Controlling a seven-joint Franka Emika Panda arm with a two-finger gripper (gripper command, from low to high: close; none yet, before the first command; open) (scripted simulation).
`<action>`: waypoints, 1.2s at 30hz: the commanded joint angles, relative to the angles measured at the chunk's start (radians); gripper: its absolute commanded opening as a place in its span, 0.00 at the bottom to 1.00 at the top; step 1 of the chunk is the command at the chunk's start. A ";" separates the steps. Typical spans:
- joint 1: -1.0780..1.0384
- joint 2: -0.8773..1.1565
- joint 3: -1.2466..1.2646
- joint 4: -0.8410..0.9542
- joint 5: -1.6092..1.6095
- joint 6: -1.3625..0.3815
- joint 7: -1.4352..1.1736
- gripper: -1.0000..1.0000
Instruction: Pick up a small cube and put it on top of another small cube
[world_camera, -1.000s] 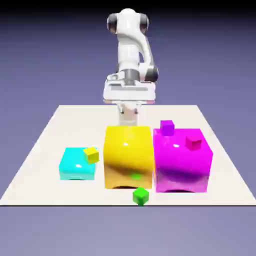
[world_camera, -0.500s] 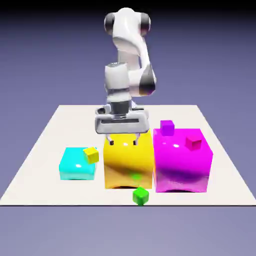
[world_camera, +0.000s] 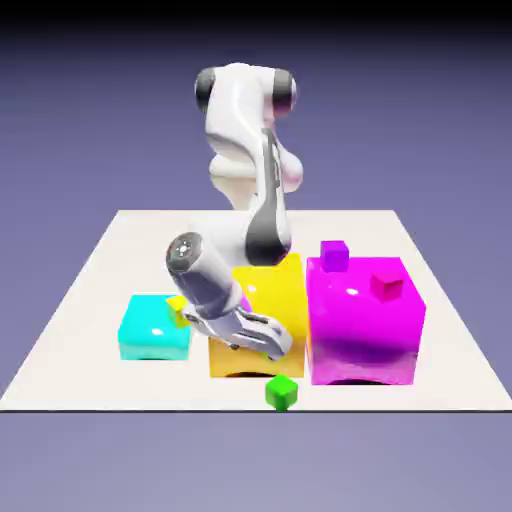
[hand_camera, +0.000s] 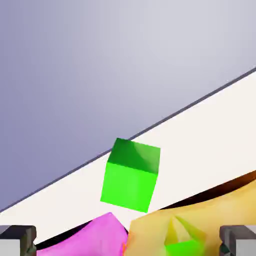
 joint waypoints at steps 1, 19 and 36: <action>-0.004 0.036 0.000 0.034 0.013 -0.039 0.011 0.50; -0.008 0.442 0.003 0.274 0.193 -0.363 0.093 0.50; 0.042 0.091 0.181 0.274 0.009 -0.698 0.091 0.00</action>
